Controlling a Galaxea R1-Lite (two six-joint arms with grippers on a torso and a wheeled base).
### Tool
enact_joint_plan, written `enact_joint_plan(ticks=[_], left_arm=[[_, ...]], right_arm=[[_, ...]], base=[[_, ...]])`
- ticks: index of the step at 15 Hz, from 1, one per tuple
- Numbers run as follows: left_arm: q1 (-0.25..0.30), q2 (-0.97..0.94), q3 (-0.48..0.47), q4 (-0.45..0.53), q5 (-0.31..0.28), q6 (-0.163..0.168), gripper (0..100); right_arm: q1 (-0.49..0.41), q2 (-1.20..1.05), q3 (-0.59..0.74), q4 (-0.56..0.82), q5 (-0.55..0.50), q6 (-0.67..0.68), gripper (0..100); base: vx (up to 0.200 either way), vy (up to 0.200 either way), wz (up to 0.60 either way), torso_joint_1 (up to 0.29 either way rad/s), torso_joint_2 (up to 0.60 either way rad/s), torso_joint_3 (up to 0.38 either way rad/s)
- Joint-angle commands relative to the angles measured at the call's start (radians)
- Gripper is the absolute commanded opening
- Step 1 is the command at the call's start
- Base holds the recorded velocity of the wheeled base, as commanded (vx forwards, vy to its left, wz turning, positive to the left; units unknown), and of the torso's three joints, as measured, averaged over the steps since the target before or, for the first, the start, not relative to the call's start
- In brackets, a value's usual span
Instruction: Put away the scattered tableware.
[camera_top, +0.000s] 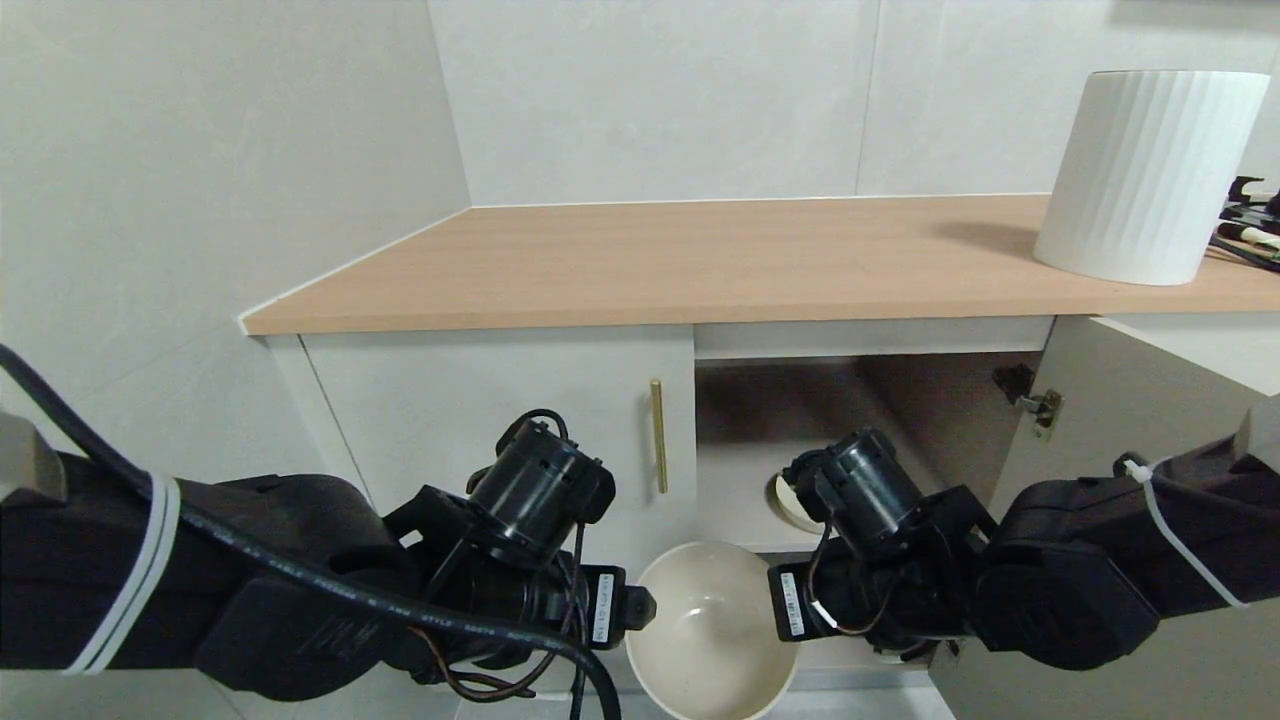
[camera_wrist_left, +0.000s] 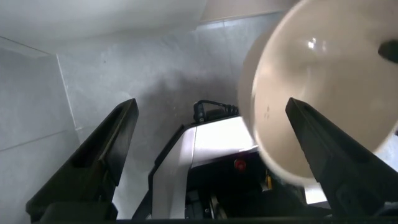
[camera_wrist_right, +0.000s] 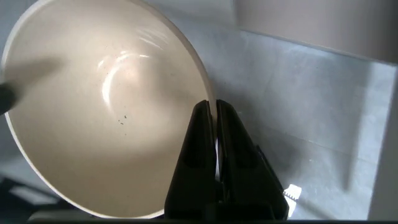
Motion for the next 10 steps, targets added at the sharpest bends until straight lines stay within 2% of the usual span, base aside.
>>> enact_joint_plan(ticks=[1,3,6,8,10], left_arm=[[0.001,-0.003,0.0,0.001,0.0,-0.001,100],[0.001,-0.006,0.0,0.001,0.0,-0.001,100],[0.003,-0.006,0.0,0.001,0.003,-0.002,100],[0.003,-0.006,0.001,0.001,0.003,-0.002,100],[0.003,-0.006,0.001,0.001,0.003,-0.002,100]], right_arm=[[-0.077,0.019,0.004,0.0,0.0,0.001,0],[-0.157,0.047,-0.014,-0.006,-0.001,0.002,0],[-0.226,0.112,-0.027,-0.069,-0.021,0.012,0],[-0.271,0.161,-0.027,-0.184,-0.083,0.036,0],[-0.304,0.182,-0.028,-0.264,-0.093,0.058,0]], base=[[0.0,0.0,0.0,0.0,0.0,0.0],[0.0,0.0,0.0,0.0,0.0,0.0],[0.0,0.0,0.0,0.0,0.0,0.0],[0.0,0.0,0.0,0.0,0.0,0.0],[0.0,0.0,0.0,0.0,0.0,0.0]])
